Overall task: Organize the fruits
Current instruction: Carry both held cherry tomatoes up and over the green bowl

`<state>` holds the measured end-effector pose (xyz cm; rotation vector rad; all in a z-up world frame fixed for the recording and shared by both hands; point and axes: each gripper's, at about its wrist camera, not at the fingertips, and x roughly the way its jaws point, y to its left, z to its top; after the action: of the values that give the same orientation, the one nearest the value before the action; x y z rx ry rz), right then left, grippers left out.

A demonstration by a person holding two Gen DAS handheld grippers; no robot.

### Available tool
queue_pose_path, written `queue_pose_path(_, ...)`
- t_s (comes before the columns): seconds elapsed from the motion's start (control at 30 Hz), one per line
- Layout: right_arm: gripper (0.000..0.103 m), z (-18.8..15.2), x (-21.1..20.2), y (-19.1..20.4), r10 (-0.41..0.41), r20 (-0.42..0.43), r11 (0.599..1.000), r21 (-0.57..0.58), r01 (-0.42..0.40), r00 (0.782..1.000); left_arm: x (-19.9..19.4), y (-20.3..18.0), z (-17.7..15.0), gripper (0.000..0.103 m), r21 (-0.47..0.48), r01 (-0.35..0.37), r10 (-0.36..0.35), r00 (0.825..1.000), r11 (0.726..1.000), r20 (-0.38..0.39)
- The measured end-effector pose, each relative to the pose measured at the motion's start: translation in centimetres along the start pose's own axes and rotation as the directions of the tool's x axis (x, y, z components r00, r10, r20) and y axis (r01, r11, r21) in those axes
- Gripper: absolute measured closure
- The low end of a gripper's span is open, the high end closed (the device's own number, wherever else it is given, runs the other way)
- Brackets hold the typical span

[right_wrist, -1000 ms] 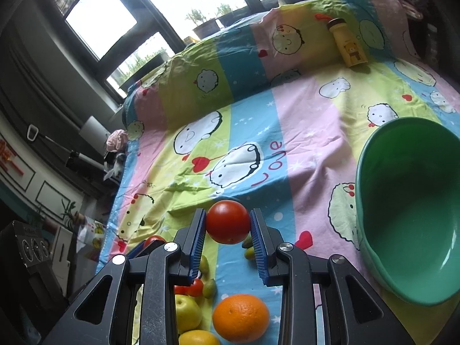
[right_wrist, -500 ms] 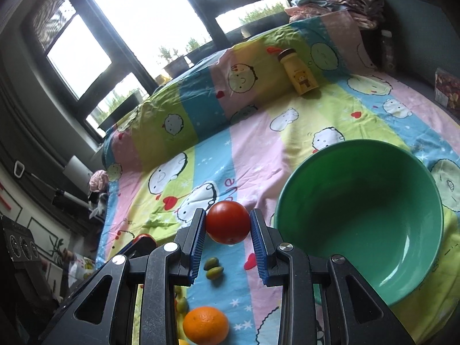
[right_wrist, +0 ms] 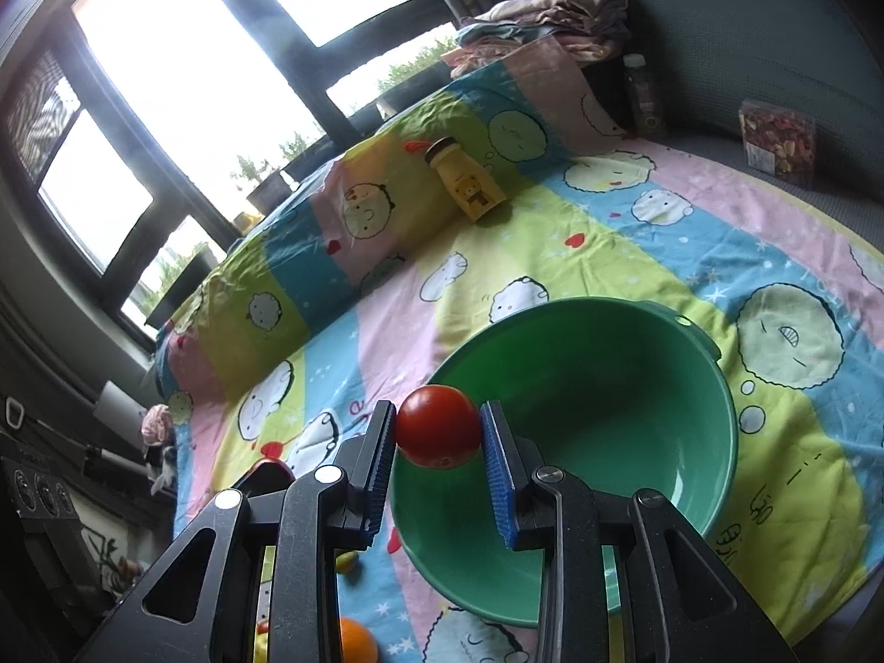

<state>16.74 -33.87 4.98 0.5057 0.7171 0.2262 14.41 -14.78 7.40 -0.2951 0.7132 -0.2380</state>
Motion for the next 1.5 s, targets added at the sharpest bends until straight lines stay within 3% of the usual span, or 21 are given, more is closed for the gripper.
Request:
queue_pose_path(0.33,0.071,0.5,0.0,-2.8,-0.075,-0.002,0.996,0.05,0.076,0.997,3.0,-2.4,-0.4,0.076,0.021,0.068,-0.067,0.995,0.997,-0.071)
queue_pose_path(0.73,0.071,0.7,1.4,-5.1,-0.109,-0.051,0.988,0.101,0.114,0.993,6.6,-3.8,-1.5,0.076,0.033,0.124,-0.117,0.978,0.992,-0.175)
queue_pose_path(1.3,0.071,0.4,3.2,-6.8,-0.174,-0.12,0.975,0.119,0.188,0.977,9.7,-3.9,-2.5,0.075,0.02,0.122,-0.112,0.956,0.992,-0.269)
queue_pose_path(1.5,0.071,0.4,3.3,-7.0,-0.185,-0.131,0.973,0.115,0.201,0.974,9.9,-4.4,-2.8,0.075,0.049,0.101,-0.084,0.959,0.994,-0.27)
